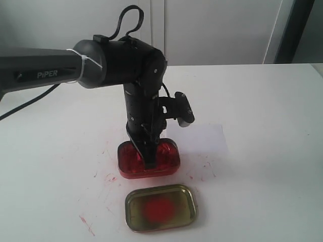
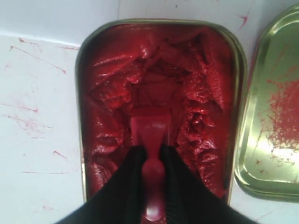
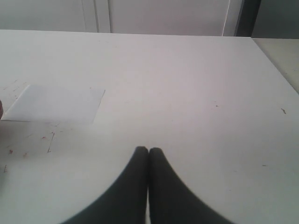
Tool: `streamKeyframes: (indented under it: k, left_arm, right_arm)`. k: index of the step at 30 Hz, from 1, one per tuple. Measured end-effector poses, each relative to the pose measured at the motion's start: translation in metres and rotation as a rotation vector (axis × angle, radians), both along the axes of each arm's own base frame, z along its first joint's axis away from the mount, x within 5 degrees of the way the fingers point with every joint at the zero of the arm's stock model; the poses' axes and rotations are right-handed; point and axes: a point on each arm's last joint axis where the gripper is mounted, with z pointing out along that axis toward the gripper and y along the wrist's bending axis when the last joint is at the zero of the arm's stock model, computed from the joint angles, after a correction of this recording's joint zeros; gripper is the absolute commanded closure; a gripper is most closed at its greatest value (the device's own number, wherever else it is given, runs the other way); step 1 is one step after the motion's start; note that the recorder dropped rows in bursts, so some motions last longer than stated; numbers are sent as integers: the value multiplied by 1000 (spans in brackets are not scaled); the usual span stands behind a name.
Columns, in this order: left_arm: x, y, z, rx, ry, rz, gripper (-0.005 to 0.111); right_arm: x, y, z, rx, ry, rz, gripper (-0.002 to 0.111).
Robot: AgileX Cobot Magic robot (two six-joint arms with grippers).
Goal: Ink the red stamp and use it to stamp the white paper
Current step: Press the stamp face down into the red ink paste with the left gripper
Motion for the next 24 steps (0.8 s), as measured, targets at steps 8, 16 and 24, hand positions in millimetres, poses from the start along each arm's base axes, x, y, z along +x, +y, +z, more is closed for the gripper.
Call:
streamKeyframes:
  k: [8,16,24]
  left_arm:
    - [1,-4,-21,38,27,53,107]
    - [-1,-6,-25,62,14,68,107]
    - [-10,-16,-24,85,-17,43,107]
  right_arm:
    - [0,0,0,0,0,0,108]
    - [0,0,0,0,0,0,108]
    - [0,0,0,0,0,0,108]
